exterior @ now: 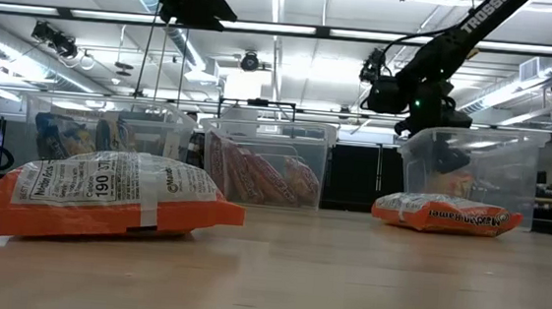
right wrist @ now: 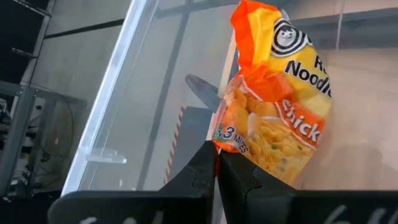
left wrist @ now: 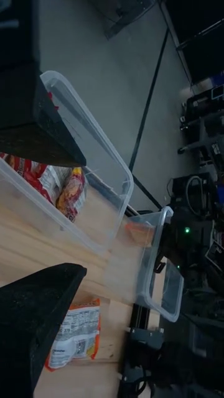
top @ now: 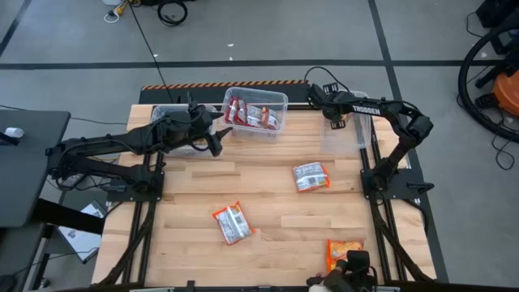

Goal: Sort Maruchan noodles
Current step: Put the bottom left orange noodle pack into the right transparent bin, then put the top right orange noodle pack into the right transparent bin

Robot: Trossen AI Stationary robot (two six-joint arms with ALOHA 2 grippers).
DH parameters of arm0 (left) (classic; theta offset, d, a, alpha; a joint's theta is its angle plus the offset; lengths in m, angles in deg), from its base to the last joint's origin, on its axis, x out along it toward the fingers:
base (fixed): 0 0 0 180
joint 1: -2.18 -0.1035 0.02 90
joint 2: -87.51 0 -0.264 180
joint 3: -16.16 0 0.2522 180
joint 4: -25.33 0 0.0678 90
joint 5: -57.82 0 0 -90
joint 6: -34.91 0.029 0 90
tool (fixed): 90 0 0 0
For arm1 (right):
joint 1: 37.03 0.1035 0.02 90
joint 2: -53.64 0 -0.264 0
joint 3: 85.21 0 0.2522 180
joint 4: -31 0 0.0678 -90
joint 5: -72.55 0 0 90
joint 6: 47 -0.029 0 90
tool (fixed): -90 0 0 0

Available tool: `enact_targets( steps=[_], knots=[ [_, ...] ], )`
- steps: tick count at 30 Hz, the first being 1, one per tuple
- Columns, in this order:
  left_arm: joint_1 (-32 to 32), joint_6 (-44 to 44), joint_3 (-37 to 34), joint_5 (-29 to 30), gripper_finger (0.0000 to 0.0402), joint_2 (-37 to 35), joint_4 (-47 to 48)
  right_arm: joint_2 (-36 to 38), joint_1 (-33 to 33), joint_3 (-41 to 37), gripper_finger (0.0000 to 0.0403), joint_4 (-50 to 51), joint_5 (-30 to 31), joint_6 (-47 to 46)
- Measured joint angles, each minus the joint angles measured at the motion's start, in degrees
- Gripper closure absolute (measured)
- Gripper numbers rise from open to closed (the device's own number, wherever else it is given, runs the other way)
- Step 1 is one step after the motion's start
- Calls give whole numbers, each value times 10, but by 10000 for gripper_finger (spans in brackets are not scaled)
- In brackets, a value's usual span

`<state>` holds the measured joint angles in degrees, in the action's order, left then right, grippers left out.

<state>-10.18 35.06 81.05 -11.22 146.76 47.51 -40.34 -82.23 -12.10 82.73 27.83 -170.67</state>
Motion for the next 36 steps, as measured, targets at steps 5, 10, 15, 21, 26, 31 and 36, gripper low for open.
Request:
enact_targets(
  steps=[5,10,15,21,26,31,36],
  knots=[
    [0,0,0,-2,132,0,0,0,2,0,358,-11,-12,4],
    [0,0,0,-2,132,0,0,3,10,0,330,-20,-12,4],
    [0,3,0,-13,132,0,0,13,13,0,310,-22,-10,4],
    [7,3,0,-13,132,0,1,21,15,0,299,-23,-16,4],
    [11,4,0,-13,132,0,1,37,19,1,299,-23,-17,8],
    [11,4,0,-13,132,0,0,53,19,1,300,-20,-16,29],
    [11,4,0,-13,132,0,0,61,15,1,300,-19,-16,49]
  ],
)
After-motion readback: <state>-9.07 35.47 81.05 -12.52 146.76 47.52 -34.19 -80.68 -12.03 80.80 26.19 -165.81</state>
